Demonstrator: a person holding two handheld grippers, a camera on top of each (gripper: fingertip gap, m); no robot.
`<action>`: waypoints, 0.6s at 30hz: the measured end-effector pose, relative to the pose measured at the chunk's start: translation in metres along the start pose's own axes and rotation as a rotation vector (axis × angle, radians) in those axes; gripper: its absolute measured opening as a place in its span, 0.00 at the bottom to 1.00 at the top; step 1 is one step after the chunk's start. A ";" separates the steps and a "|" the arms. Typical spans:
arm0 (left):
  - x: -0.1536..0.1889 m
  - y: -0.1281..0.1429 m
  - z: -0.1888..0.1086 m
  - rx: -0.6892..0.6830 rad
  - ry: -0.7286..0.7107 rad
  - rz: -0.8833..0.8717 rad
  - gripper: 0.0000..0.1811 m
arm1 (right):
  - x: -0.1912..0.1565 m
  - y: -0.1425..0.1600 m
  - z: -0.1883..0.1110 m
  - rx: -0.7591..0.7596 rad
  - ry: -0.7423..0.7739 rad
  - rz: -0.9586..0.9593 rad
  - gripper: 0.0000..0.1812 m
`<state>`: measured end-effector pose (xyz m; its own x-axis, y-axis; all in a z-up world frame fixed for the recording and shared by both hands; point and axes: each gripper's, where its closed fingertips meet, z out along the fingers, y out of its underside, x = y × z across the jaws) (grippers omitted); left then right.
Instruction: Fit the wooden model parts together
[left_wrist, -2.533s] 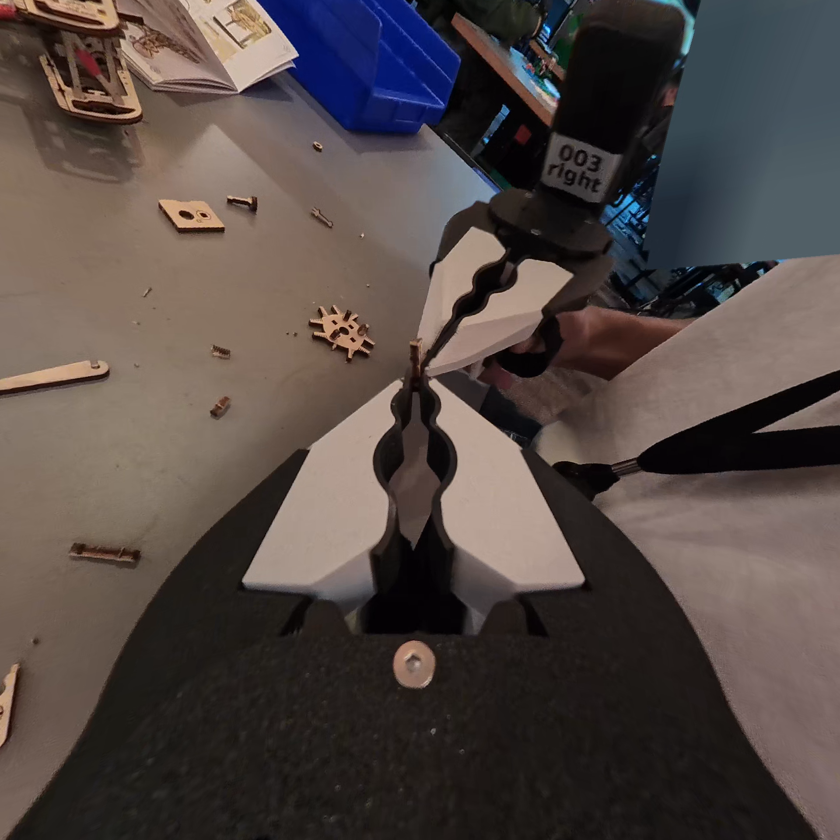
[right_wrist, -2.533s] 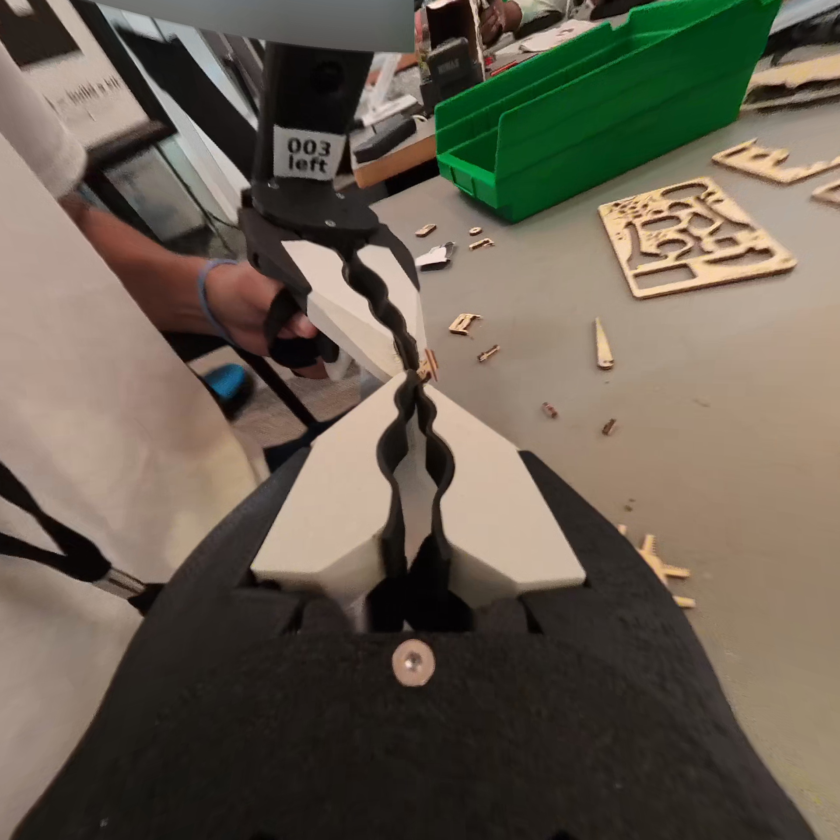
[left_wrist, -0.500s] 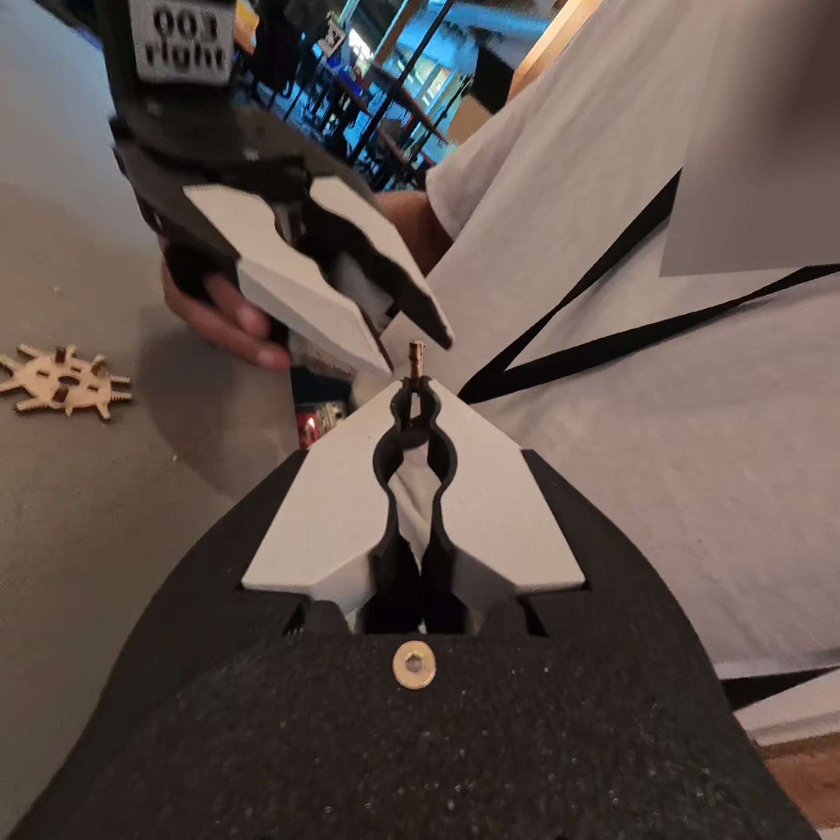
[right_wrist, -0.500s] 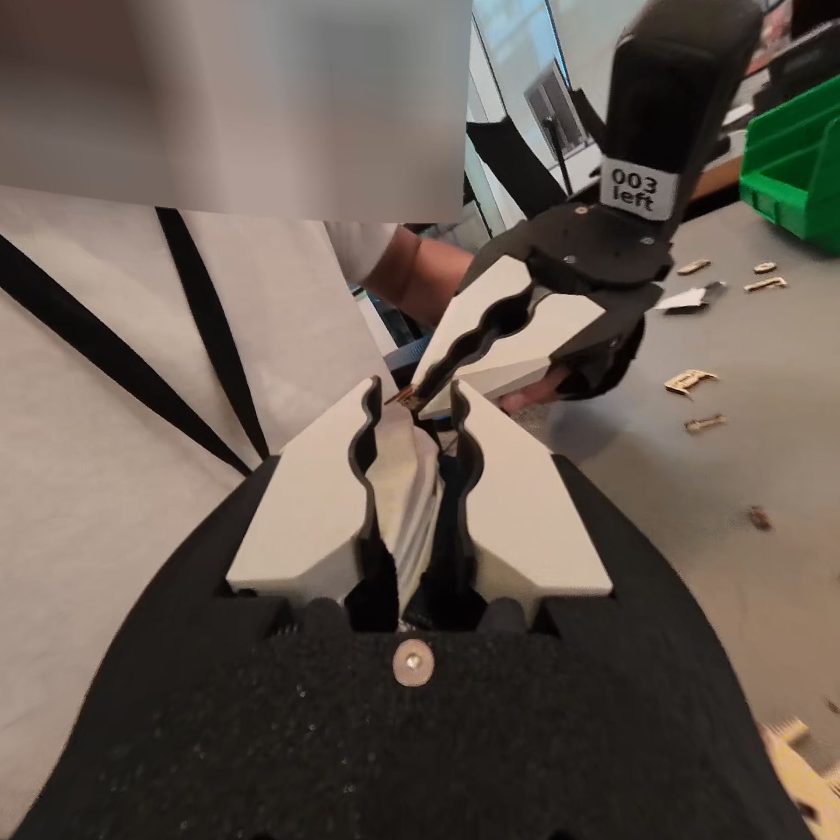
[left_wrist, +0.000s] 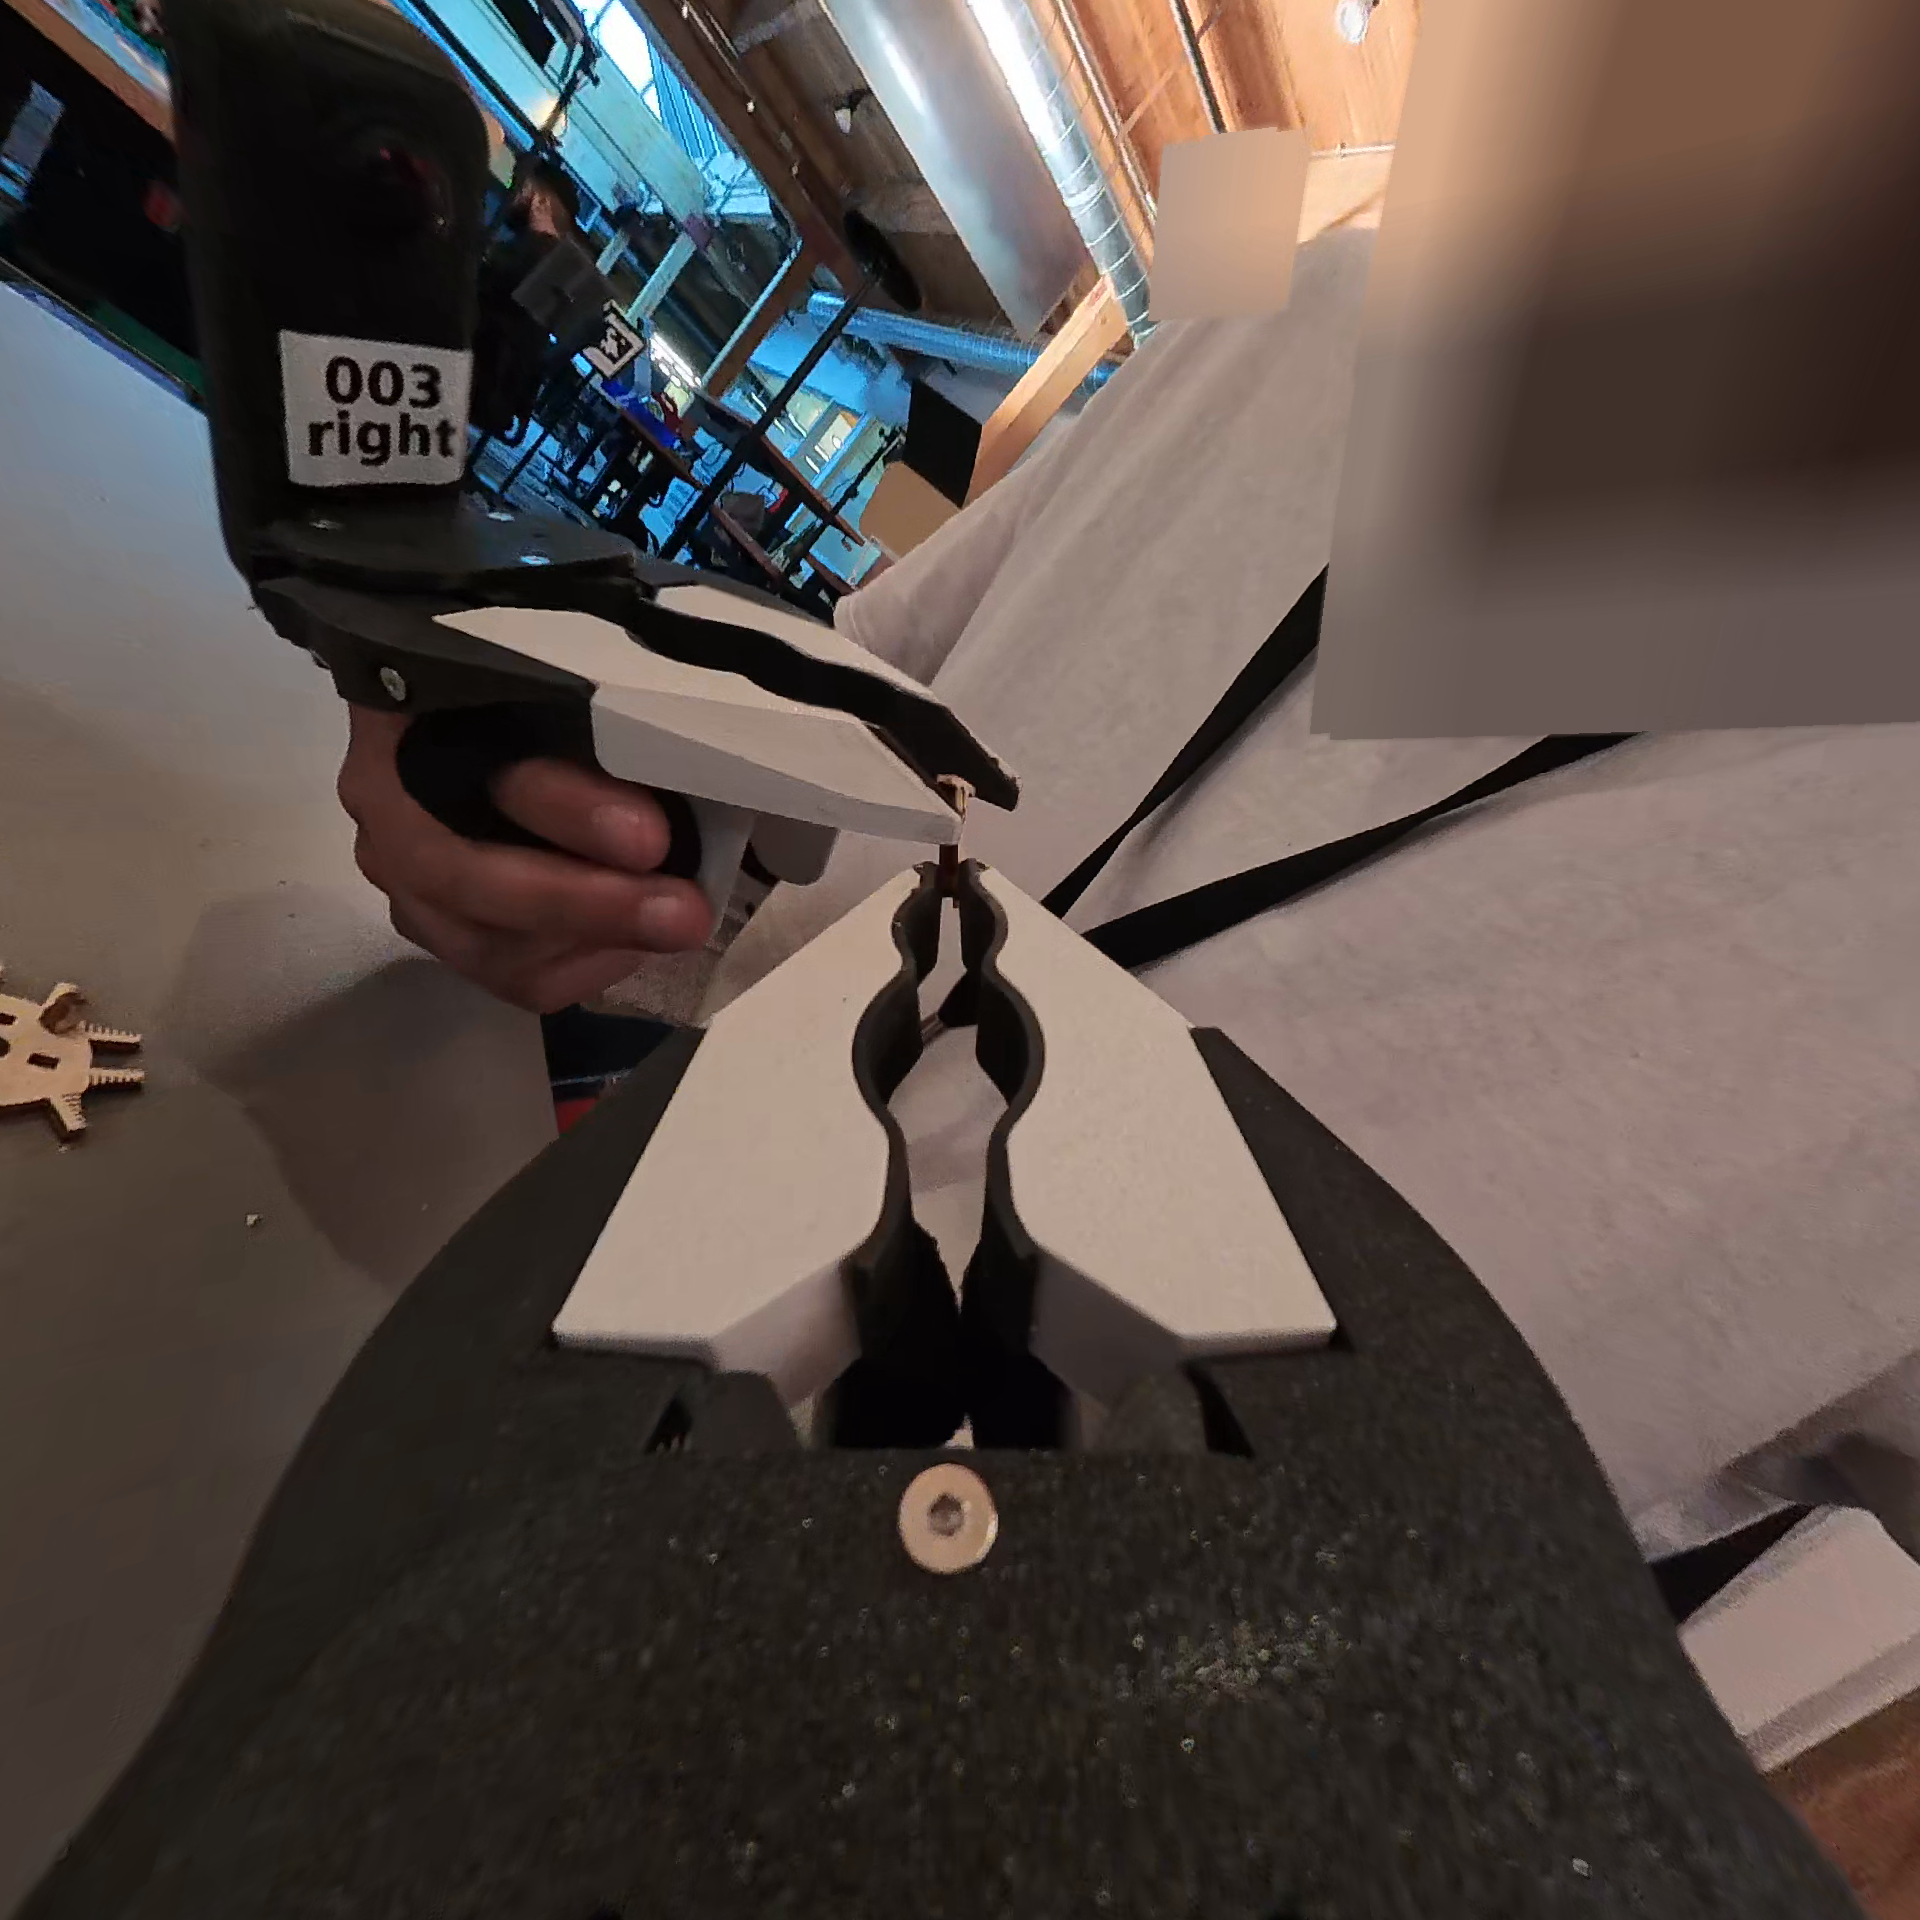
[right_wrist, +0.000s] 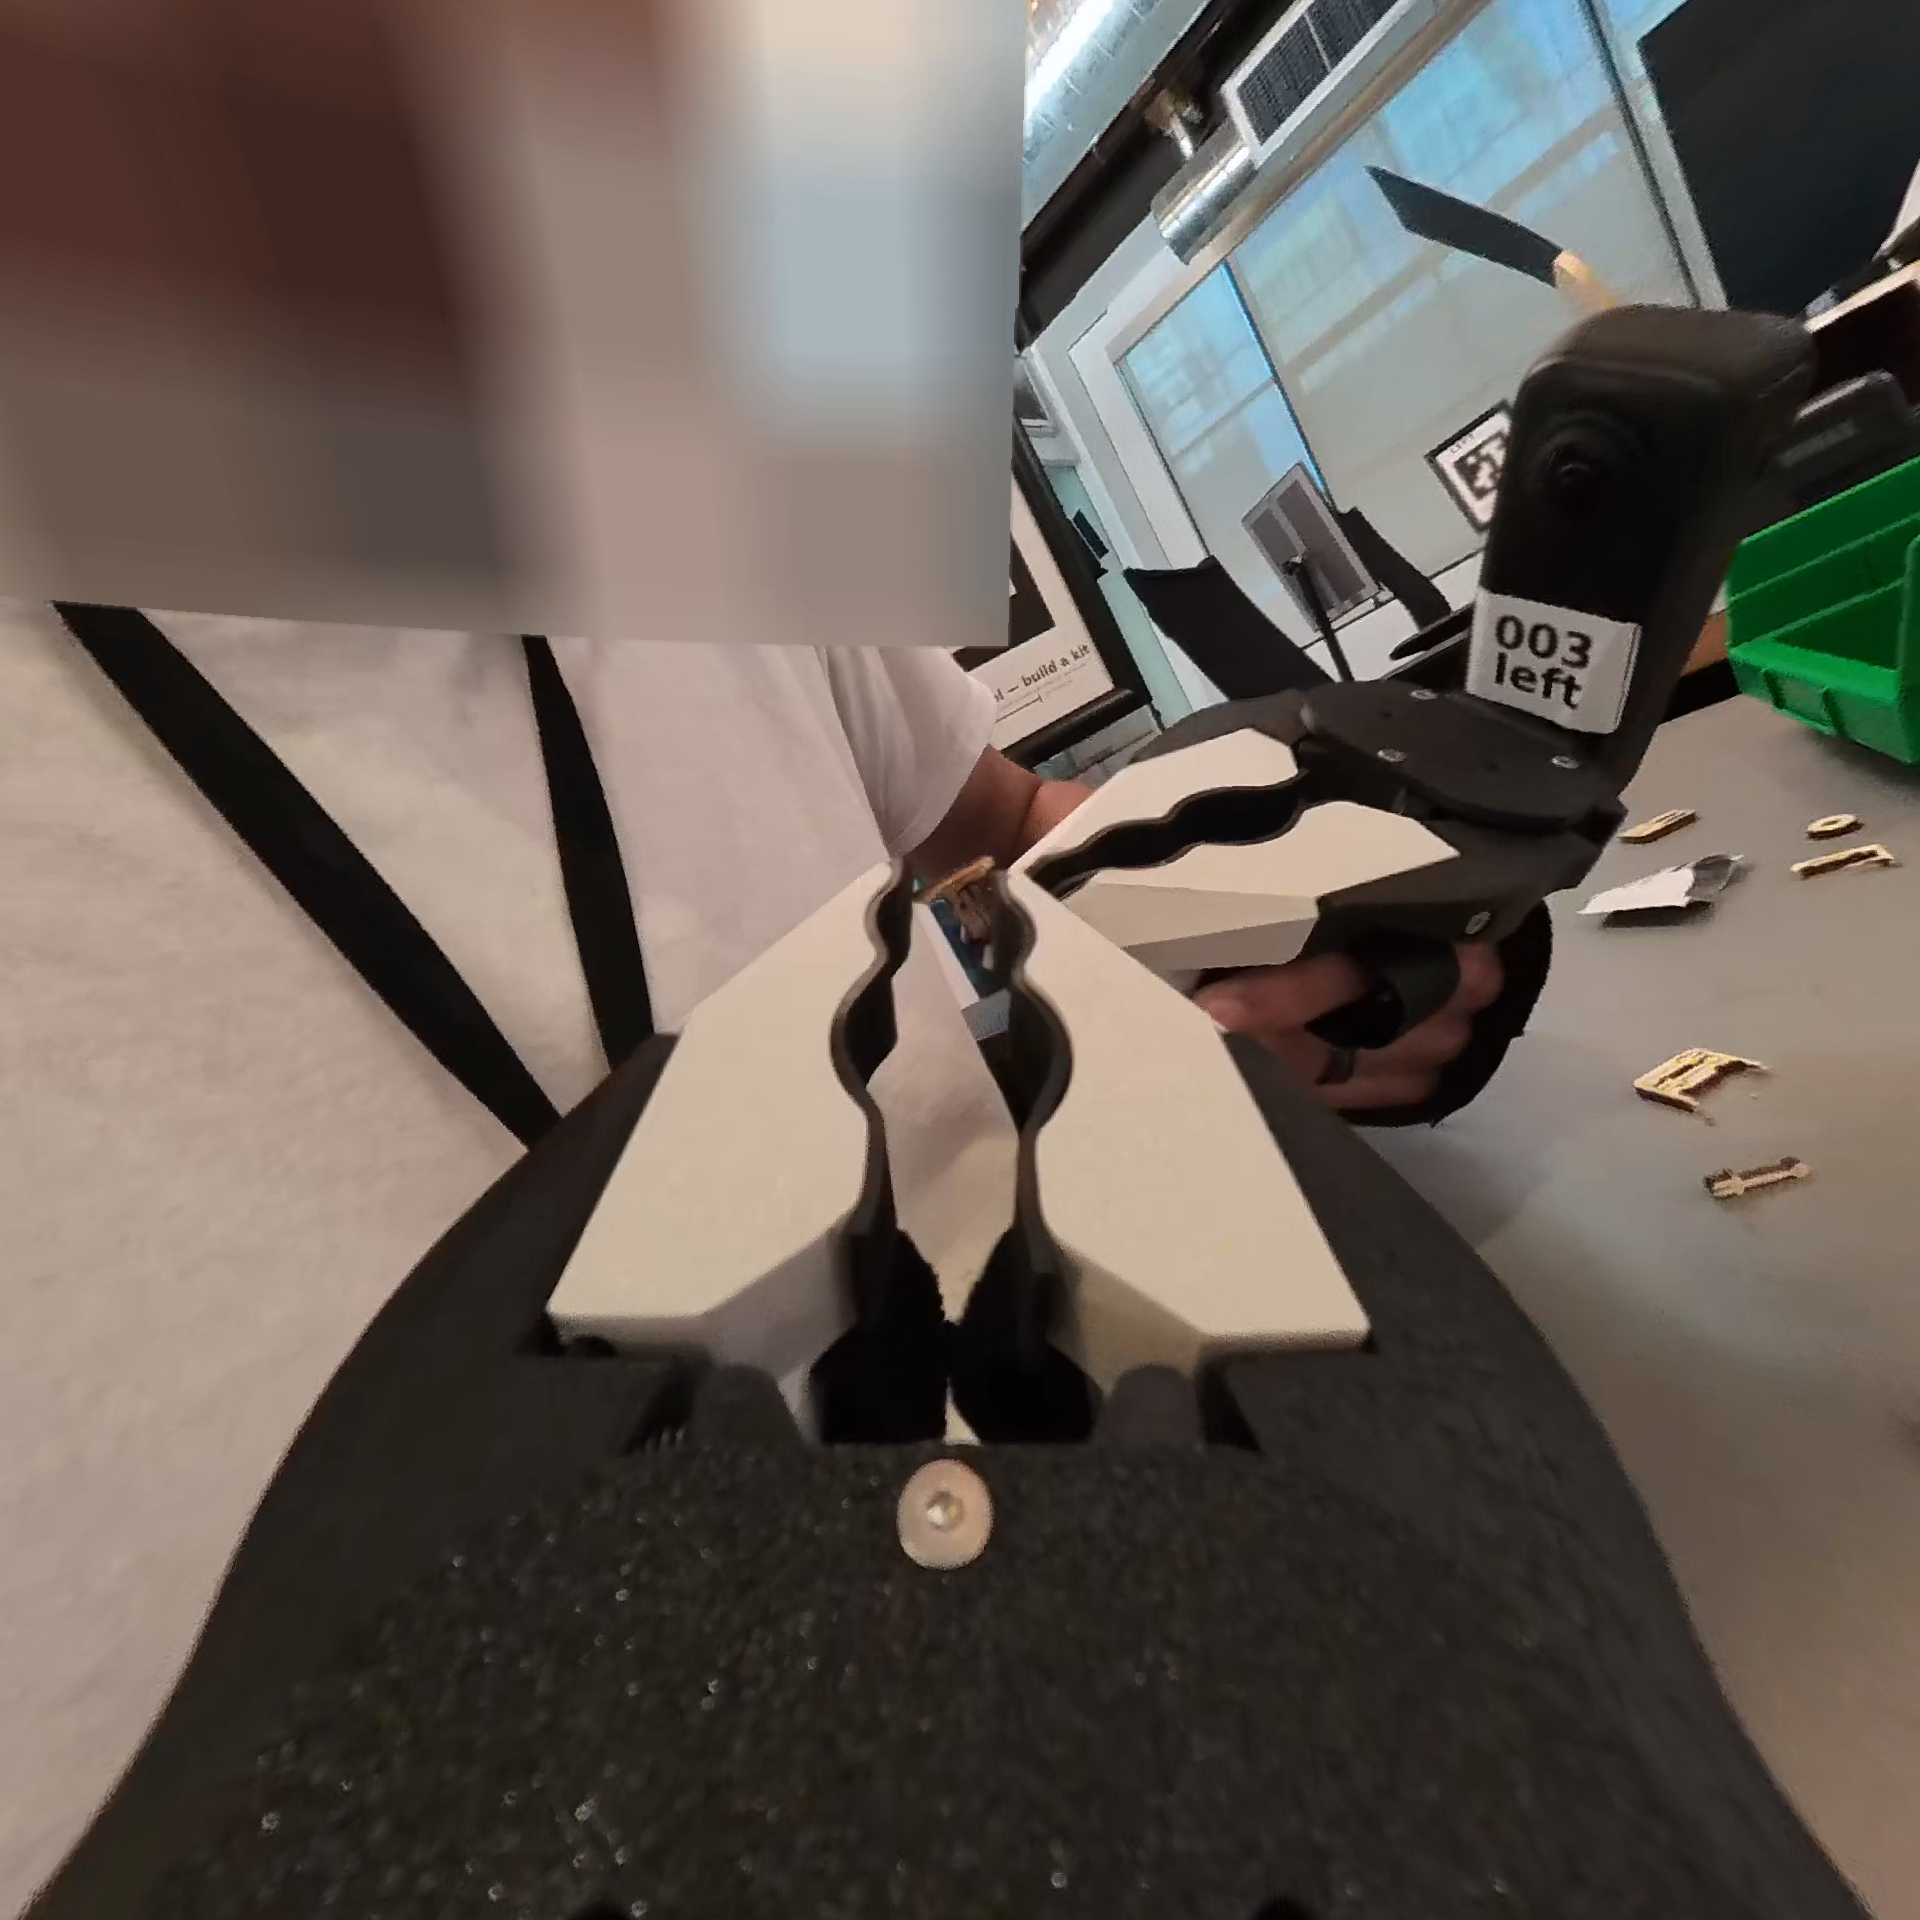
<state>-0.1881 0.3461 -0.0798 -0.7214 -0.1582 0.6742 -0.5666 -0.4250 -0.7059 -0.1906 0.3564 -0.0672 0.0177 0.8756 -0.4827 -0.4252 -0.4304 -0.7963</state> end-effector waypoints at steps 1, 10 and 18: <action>0.000 0.001 -0.001 -0.004 -0.003 0.001 0.00 | 0.001 0.002 0.001 -0.010 0.005 0.008 0.07; 0.002 0.009 0.000 -0.060 -0.024 0.033 0.00 | 0.000 0.006 0.003 -0.025 -0.106 0.361 0.04; 0.003 0.004 0.003 0.005 -0.005 -0.006 0.00 | 0.004 -0.002 0.003 -0.003 -0.014 0.134 0.00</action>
<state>-0.1915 0.3410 -0.0799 -0.7160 -0.1605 0.6794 -0.5689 -0.4299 -0.7011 -0.1927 0.3613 -0.0664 -0.0518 0.8135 -0.5793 -0.4198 -0.5441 -0.7265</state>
